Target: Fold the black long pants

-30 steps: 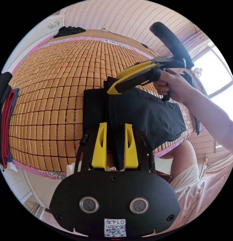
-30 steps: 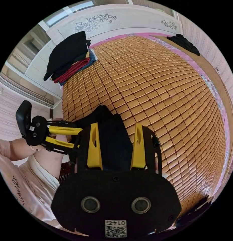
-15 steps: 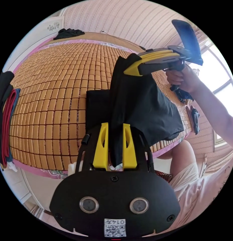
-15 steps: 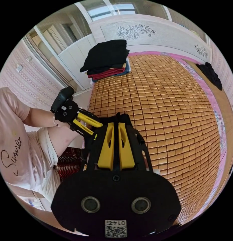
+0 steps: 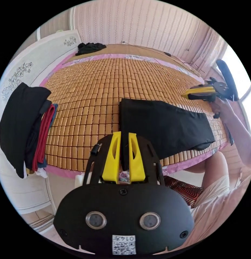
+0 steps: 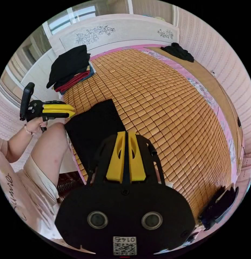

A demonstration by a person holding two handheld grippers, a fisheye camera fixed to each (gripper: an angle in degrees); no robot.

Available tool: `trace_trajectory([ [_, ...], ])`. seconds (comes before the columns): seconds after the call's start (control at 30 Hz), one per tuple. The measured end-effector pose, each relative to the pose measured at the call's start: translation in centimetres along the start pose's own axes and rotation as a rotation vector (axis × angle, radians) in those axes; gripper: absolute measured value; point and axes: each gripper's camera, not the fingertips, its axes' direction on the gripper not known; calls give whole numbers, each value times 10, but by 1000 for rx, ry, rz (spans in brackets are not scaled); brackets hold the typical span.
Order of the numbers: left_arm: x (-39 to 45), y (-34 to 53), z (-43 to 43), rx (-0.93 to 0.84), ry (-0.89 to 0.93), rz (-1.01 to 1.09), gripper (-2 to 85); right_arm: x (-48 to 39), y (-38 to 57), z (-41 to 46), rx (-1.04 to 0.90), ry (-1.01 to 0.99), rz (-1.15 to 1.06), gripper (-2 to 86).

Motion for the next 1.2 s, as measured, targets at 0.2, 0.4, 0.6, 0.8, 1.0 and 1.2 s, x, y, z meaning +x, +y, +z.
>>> trace_trajectory([
  [0.2,126,-1,40,-63,376,248,52,-27,102,5,-156,-53,159,-6],
  [0.4,205,6,90,-168,277,387,49,-29,47,20,-133,146,-27,-9],
  [0.6,233,23,94,-125,194,470,19,-10,4,73,-377,187,-165,-9],
  [0.8,241,32,103,-133,237,454,-4,22,-10,70,-460,134,-194,-10],
  [1.0,249,43,106,-169,317,503,56,65,9,31,-415,55,-183,-9],
  [1.2,276,63,84,-20,392,637,93,138,141,-52,-180,18,243,5],
])
